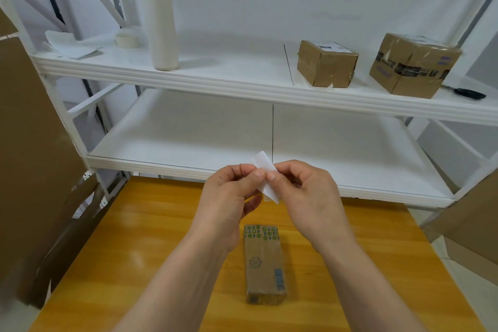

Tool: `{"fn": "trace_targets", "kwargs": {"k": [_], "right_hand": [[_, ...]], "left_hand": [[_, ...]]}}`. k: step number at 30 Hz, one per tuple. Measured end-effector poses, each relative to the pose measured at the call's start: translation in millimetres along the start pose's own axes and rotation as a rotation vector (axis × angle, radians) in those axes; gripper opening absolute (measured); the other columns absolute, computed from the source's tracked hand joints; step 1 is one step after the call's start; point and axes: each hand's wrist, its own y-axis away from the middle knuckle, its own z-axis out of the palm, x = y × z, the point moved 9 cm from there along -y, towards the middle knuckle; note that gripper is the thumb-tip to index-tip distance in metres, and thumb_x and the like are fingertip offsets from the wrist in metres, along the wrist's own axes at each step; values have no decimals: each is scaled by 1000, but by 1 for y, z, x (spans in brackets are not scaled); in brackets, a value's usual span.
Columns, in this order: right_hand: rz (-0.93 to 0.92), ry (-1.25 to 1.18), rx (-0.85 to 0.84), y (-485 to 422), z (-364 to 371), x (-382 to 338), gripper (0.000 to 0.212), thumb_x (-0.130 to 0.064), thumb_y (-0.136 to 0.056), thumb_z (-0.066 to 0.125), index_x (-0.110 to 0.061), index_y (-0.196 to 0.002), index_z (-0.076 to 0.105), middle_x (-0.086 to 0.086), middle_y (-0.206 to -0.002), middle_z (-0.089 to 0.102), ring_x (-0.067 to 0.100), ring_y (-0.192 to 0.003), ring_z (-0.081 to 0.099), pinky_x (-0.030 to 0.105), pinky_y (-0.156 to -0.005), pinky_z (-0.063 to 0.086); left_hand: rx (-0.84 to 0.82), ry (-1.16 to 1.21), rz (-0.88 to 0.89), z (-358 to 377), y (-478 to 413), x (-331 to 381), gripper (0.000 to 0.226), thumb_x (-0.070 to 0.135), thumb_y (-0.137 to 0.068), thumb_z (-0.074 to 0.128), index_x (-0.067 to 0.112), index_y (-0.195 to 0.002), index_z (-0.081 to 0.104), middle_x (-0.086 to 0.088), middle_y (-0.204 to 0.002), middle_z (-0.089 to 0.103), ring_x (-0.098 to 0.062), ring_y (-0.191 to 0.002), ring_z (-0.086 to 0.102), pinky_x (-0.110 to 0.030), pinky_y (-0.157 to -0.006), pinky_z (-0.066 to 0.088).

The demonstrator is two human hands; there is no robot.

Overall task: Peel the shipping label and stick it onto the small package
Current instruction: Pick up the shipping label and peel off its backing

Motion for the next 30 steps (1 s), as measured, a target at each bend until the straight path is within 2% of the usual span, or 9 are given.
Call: {"fn": "trace_targets", "kwargs": {"k": [5, 8, 10, 12, 15, 19, 23, 30], "right_hand": [[4, -10, 5, -3, 0, 1, 10, -32, -92, 67, -36, -85, 72, -17, -80, 74, 0, -79, 67, 22, -71, 54], [1, 28, 11, -4, -1, 0, 7, -32, -92, 67, -32, -90, 74, -15, -82, 73, 2, -79, 67, 24, -71, 53], [-3, 50, 9, -5, -1, -1, 10, -32, -93, 66, -29, -95, 75, -14, -84, 73, 3, -80, 66, 24, -71, 53], [-8, 54, 11, -6, 0, -1, 11, -31, -93, 66, -28, -97, 75, -15, -85, 73, 4, -82, 66, 24, -71, 53], [-15, 46, 14, -7, 0, -3, 10, -31, -93, 66, -29, -95, 75, -15, -83, 72, 4, -81, 66, 25, -71, 54], [-46, 66, -4, -5, 3, -8, 11, -33, -94, 65, -29, -94, 75, -16, -83, 73, 1, -81, 66, 19, -69, 53], [-45, 65, -12, -4, 4, -9, 10, -33, -94, 65, -31, -92, 74, -18, -82, 72, -1, -81, 65, 18, -69, 50], [0, -12, -12, -4, 6, -2, 14, -38, -93, 65, -29, -96, 75, -15, -86, 74, 4, -84, 68, 34, -78, 57]], "left_hand": [[39, 20, -17, -4, -2, -3, 16, 7, -88, 70, 11, -101, 63, -9, -94, 70, -15, -73, 69, -30, -67, 54], [62, 15, -32, -6, -5, -5, 33, 6, -90, 67, 14, -120, 55, -12, -105, 71, -19, -80, 71, -30, -65, 55], [42, -1, -48, -5, -7, -6, 35, 5, -92, 64, 14, -123, 54, -14, -110, 71, -22, -86, 72, -31, -66, 55], [-10, -26, -72, -2, -9, -7, 32, 3, -91, 60, 11, -122, 59, -15, -112, 71, -24, -88, 70, -32, -67, 55], [-60, -20, -93, 1, -8, -7, 27, 2, -89, 57, 6, -115, 66, -13, -100, 71, -22, -82, 67, -33, -68, 54], [-101, 48, -105, 5, -7, -7, 21, 14, -94, 59, 9, -113, 68, -6, -87, 73, -20, -78, 66, -33, -71, 55], [-81, 7, -100, 1, -8, -10, 18, 15, -94, 62, 11, -110, 70, -6, -88, 74, -18, -77, 67, -32, -69, 55], [-43, 13, -95, -7, -7, -11, 17, 9, -95, 60, 9, -110, 68, -8, -92, 74, -20, -81, 66, -31, -67, 55]]}}
